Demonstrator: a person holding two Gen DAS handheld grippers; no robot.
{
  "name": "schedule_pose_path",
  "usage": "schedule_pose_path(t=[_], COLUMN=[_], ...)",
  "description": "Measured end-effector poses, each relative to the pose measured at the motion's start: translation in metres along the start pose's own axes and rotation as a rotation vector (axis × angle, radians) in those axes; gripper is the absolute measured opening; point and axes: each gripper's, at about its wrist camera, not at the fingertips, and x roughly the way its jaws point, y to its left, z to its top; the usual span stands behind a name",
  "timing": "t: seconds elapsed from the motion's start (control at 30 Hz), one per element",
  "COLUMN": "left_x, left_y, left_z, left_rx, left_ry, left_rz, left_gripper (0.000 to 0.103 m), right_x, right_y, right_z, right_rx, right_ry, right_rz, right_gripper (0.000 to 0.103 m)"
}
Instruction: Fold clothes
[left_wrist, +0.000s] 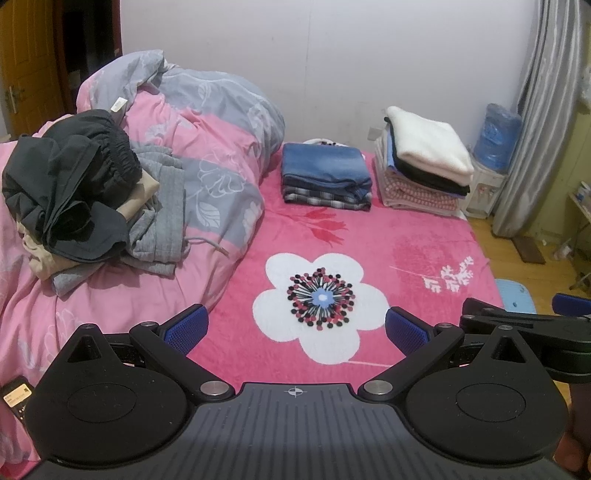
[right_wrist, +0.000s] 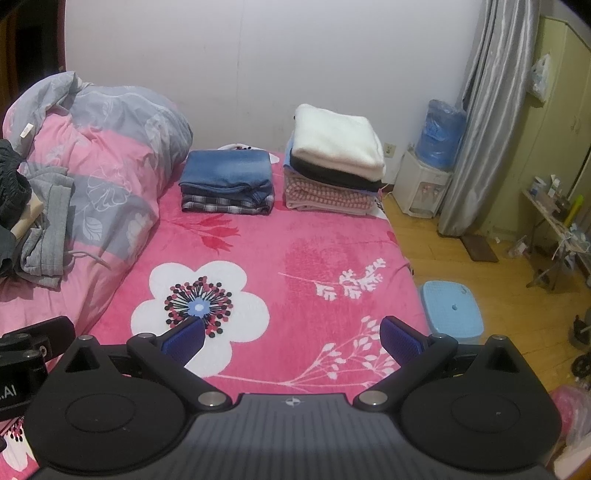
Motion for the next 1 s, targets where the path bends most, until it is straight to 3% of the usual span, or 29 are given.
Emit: schedule_pose_path(t=[1.0], left_x=[-0.0035], left_y=[0.0055], left_z=[0.0], left_rx=[-0.009], left_ry=[-0.01], left_rz=[-0.003], left_gripper=[0.103], right_x=[-0.005], right_y=[0.0067], right_z=[0.004], right_rx=[-0.02], right_ry=[-0.016], right_rz=[-0.003], right_gripper=[0.103])
